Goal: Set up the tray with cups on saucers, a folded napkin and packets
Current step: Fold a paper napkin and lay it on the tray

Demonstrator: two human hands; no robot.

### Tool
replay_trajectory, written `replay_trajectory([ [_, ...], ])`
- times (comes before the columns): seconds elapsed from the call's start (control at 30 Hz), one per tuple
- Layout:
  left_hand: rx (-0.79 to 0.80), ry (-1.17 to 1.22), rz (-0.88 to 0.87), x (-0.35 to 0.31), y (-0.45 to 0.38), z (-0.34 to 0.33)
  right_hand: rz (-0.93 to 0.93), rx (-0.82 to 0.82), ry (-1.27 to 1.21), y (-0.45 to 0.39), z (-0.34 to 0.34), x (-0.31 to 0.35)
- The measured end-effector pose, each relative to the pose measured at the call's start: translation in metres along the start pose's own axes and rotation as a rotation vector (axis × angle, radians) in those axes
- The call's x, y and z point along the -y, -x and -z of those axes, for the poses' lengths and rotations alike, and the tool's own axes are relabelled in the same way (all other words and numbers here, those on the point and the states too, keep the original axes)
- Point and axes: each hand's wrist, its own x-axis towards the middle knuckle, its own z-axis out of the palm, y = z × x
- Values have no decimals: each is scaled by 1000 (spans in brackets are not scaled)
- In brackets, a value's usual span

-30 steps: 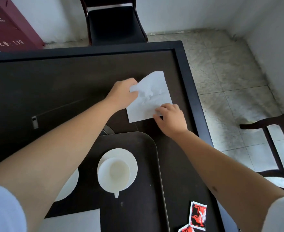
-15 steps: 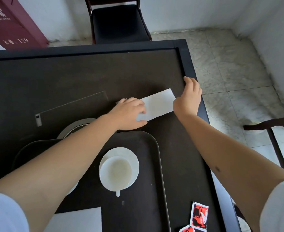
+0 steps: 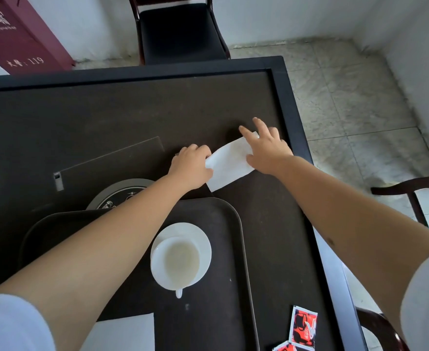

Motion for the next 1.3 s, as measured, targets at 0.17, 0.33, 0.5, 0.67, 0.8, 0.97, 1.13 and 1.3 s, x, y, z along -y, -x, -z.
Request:
replay_trajectory([
  [0.17,22,232,74,-5,2,7,48,51,-70,-4,8,-2],
  [0.33,-2,488,103,-7,11,20,31,-36,-431,7,5,-16],
  [0.5,2,634,120,-7,30,36,-127,-11,-951,37,3,-23],
  [0.67,-28,717,126,-12,54,53,-103,13,-1435,83,1,-14],
  [0.8,6,958,161,-15,86,65,-114,5,-1619,120,5,2],
  [0.97,-26,1121,240,-15,140,70,-117,-35,-1717,168,14,27],
  [1.13,-2,1228,273,-11,205,72,-129,-54,-1703,219,18,49],
  [1.3,-40,1304,310,-7,272,71,-102,-11,-1695,270,9,75],
])
